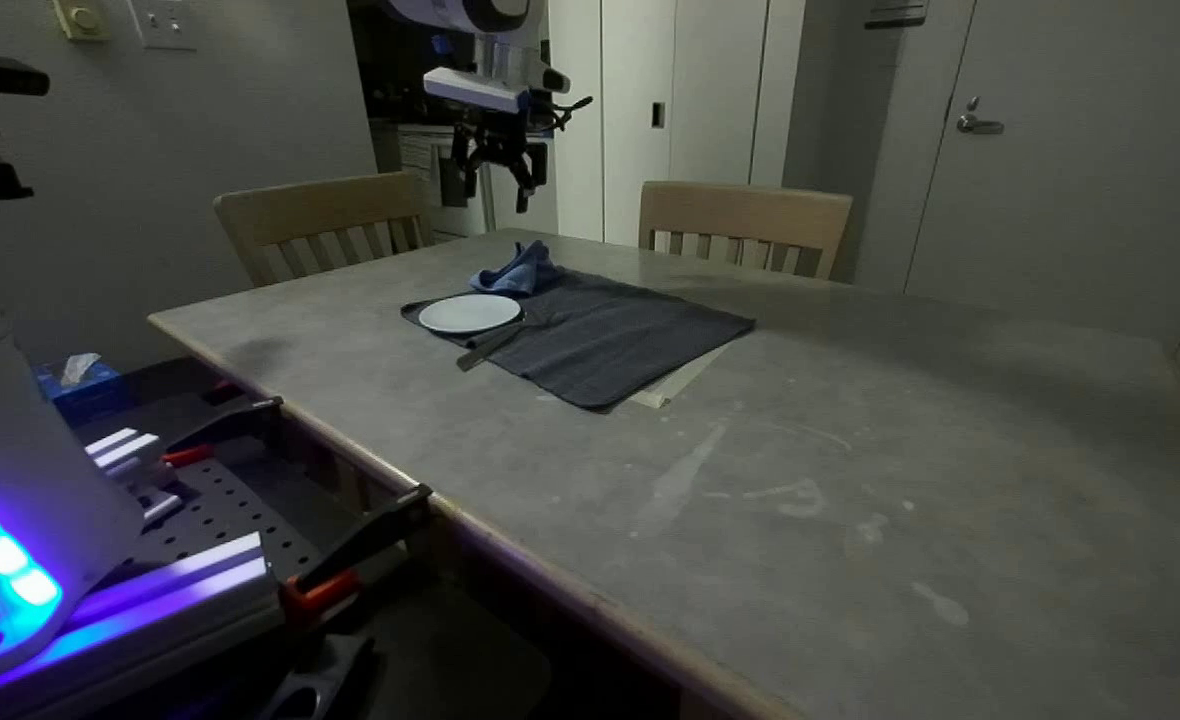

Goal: Wipe the plate with the blue cloth and then put the fork on the plate

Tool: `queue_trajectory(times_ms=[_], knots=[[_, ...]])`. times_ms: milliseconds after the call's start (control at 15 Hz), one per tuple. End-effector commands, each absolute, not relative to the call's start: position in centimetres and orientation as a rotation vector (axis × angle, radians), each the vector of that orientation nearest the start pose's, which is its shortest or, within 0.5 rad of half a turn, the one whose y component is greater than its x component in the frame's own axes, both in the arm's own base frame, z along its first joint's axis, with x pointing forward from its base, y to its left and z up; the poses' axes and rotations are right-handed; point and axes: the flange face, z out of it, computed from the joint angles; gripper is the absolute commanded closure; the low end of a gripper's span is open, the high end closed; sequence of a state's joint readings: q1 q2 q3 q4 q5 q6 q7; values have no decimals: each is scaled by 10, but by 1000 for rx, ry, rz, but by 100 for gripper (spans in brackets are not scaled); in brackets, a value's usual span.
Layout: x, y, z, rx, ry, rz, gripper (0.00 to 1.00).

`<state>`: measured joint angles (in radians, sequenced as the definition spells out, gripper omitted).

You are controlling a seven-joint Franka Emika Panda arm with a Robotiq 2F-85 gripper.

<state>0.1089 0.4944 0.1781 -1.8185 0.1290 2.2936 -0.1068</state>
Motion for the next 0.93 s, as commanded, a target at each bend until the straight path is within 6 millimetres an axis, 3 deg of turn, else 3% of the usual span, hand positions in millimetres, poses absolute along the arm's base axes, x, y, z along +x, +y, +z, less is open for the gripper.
queue_trajectory(times_ms=[0,67,333,867], knots=[[643,182,265,-2933,-400,-10,0],[631,179,267,-2932,-411,20,0],[637,184,268,-2945,-398,6,0],[647,173,240,-3028,-332,85,0]])
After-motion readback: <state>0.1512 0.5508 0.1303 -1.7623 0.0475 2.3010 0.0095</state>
